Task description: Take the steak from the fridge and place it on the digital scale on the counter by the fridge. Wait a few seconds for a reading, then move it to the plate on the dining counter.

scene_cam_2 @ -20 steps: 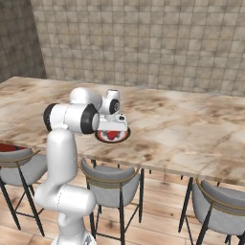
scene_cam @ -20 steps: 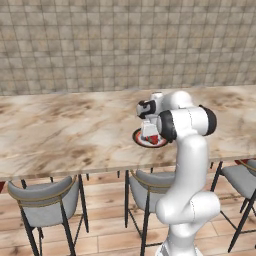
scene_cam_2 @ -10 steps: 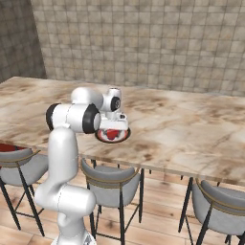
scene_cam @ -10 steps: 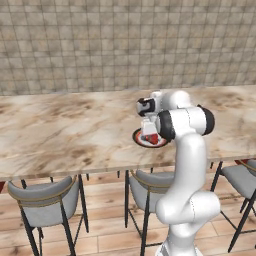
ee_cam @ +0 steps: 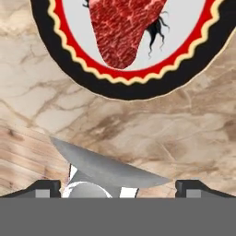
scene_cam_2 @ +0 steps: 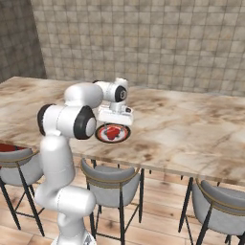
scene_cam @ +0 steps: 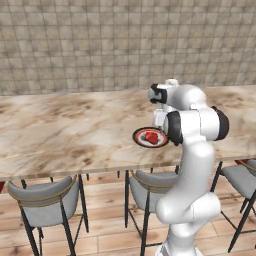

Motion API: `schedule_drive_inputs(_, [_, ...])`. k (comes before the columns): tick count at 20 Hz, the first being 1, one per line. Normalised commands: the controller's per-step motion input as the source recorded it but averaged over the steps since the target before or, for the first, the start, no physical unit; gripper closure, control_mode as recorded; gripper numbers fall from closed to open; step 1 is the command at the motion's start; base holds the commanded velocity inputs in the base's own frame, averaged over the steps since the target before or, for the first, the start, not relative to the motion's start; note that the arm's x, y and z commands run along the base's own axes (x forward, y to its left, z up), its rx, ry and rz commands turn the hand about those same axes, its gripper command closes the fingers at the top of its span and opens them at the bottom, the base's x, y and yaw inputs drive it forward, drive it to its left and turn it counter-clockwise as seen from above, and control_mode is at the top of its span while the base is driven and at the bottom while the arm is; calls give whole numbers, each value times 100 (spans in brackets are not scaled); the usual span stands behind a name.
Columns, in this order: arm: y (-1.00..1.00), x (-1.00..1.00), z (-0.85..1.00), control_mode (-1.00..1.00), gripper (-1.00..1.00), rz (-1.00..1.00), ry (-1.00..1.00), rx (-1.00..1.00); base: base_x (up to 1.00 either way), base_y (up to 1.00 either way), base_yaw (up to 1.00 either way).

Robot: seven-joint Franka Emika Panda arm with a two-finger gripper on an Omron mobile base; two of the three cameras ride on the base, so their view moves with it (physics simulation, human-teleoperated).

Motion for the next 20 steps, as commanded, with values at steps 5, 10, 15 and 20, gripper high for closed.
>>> schedule_drive_inputs(5, [-23,-100,67,-100,-100,1,-4,4,0,0,0])
schedule_drive_inputs(10, [0,-100,75,-100,-100,2,-11,0,0,0,0])
schedule_drive_inputs(15, [0,-100,75,-100,-100,0,-17,0,0,0,0])
schedule_drive_inputs(20, [2,-100,58,-100,-100,0,-11,-2,0,0,0])
